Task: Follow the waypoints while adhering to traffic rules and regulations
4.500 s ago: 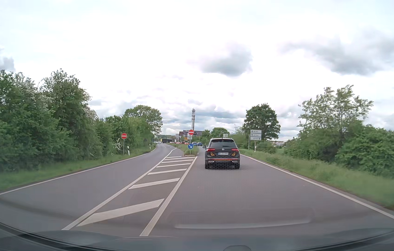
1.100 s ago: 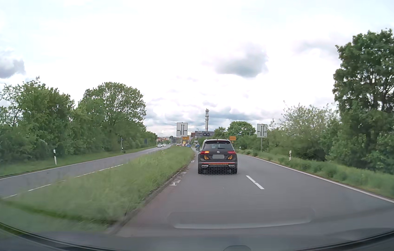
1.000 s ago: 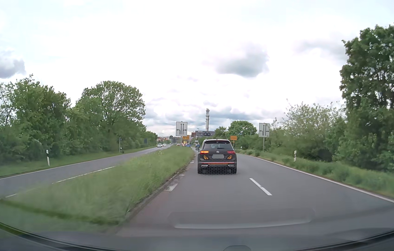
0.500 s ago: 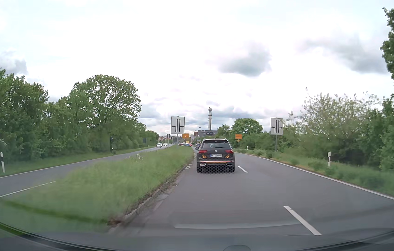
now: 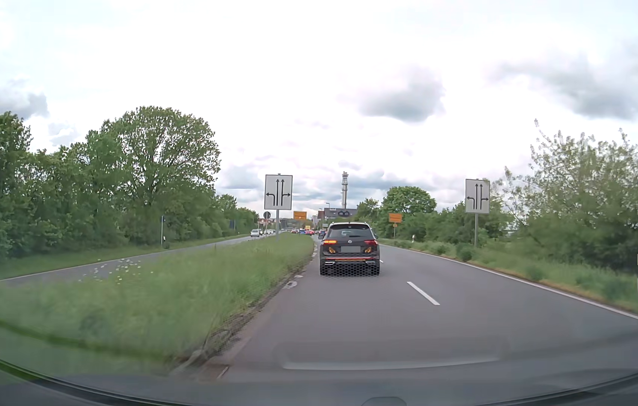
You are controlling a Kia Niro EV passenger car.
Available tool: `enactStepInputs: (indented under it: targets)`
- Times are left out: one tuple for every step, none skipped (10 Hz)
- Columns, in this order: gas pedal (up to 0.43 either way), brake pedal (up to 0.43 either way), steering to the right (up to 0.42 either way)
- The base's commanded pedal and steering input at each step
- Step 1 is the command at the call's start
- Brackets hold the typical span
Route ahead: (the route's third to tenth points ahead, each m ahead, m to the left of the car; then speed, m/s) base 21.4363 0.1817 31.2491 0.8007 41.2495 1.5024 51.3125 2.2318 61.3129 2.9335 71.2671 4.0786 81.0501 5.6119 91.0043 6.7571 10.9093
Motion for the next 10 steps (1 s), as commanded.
enactStepInputs:
  targets:
    - [0.047,0.0,-0.008]
    - [0.047,0.0,-0.008]
    - [0.047,0.0,-0.009]
    - [0.059,0.0,-0.008]
    - [0.059,0.0,-0.008]
    - [0.059,0.0,-0.008]
    - [0.059,0.0,-0.008]
    - [0.059,0.0,-0.008]
    - [0.067,0.0,-0.008]
    - [0.067,0.0,-0.008]
